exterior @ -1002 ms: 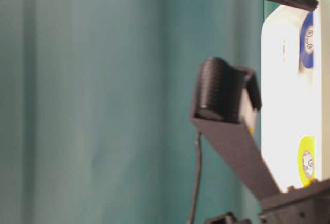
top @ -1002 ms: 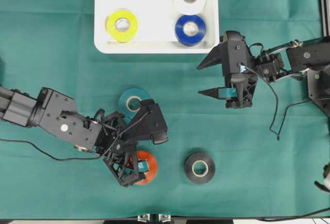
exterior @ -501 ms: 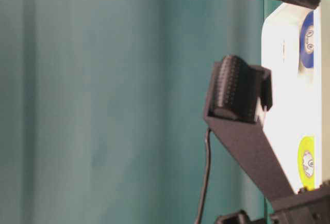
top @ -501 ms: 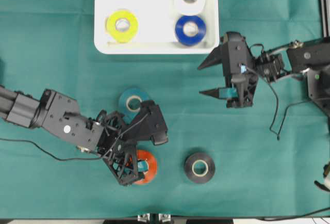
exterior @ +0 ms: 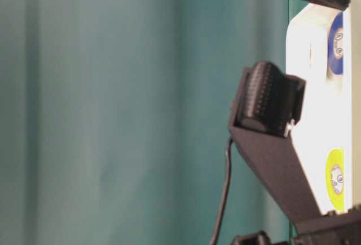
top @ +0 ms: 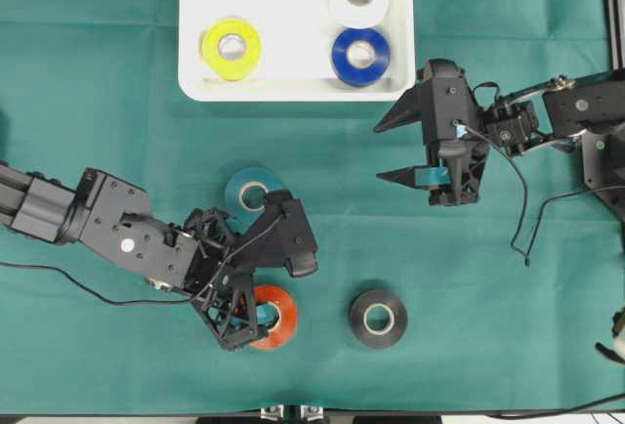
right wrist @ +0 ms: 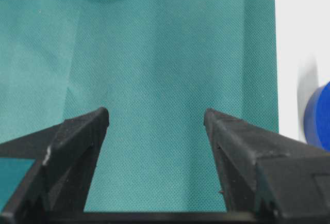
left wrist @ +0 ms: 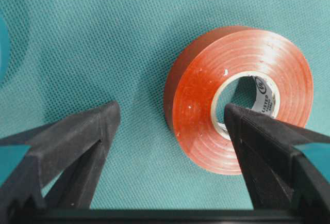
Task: Put the tape alternately from left to right into the white case.
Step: 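Grip the orange-red roll through its hole with the left gripper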
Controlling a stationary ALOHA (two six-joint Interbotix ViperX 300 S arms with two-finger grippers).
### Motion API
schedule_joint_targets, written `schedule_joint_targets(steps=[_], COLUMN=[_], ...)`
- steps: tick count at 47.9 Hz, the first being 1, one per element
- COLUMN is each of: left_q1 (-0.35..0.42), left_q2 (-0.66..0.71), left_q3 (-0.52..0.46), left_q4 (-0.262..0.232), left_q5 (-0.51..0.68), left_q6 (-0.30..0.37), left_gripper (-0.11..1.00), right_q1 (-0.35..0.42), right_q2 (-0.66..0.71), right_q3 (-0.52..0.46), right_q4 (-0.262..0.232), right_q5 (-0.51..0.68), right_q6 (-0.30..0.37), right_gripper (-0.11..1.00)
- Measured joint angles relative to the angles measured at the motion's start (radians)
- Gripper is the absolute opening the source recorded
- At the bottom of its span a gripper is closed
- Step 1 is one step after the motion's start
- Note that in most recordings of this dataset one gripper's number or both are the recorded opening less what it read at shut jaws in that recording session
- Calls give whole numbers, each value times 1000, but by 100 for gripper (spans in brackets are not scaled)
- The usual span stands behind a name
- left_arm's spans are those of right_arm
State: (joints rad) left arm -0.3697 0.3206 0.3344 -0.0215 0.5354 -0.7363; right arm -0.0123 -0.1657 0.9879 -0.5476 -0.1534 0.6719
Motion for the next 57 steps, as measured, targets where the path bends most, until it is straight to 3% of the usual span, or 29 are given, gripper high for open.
schedule_joint_targets(steps=[25, 29, 36, 42, 57], left_q1=[0, 0, 6, 8, 8], left_q2=[21, 23, 23, 20, 17], left_q3=[-37, -38, -38, -38, -37], left_q4=[0, 0, 5, 5, 5], left_q5=[18, 18, 18, 20, 20], left_q6=[0, -2, 2, 6, 5], left_gripper=[66, 57, 19, -1, -3], right_q1=[0, 0, 0, 0, 0], right_q2=[-2, 0, 0, 0, 0], right_q3=[0, 2, 3, 2, 5], right_q4=[0, 0, 0, 0, 0], right_q5=[0, 0, 0, 0, 0], right_q6=[0, 0, 0, 0, 0], right_gripper=[79, 79, 79, 79, 79])
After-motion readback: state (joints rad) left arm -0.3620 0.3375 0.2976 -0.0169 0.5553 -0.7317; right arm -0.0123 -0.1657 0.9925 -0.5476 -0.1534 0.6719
